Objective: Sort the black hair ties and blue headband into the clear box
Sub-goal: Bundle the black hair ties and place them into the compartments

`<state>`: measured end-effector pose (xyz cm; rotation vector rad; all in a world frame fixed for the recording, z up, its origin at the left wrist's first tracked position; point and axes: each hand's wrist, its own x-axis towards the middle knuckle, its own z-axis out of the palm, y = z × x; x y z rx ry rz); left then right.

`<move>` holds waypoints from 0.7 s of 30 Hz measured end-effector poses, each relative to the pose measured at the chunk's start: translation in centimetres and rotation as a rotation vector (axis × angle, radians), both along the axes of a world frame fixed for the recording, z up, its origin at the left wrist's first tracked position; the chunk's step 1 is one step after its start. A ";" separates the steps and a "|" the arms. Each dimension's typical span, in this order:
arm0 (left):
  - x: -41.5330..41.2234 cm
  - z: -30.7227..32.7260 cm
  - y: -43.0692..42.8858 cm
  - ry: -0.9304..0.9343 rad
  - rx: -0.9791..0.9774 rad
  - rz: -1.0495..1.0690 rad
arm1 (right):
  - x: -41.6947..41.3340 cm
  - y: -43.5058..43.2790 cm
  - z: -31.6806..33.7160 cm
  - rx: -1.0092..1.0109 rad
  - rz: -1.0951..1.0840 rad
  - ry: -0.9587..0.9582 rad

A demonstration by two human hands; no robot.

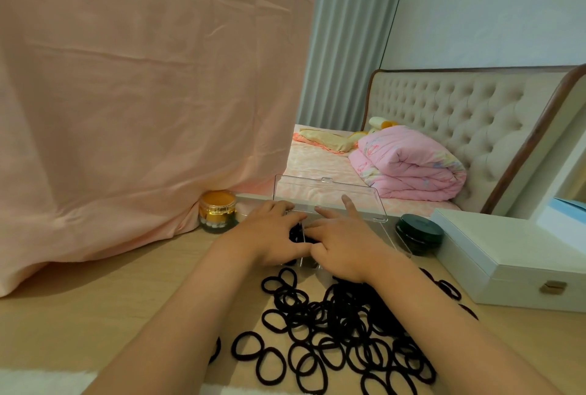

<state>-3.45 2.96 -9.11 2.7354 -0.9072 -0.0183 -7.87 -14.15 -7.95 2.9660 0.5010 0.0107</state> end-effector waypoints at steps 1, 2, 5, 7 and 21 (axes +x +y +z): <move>0.0 0.0 0.0 0.004 0.005 -0.002 | -0.2 0.0 0.1 0.006 -0.008 0.003; -0.1 0.1 0.0 0.008 0.007 -0.004 | -0.4 0.0 0.5 0.027 -0.022 0.005; -0.3 0.6 -0.1 0.003 0.006 -0.009 | -1.3 -0.4 1.7 0.155 -0.070 -0.044; -0.9 1.4 -0.1 -0.013 -0.027 -0.008 | -2.4 -0.8 2.6 0.255 -0.084 -0.091; -9.8 4.4 5.2 0.342 0.286 0.163 | -9.3 2.2 1.1 0.328 0.111 0.129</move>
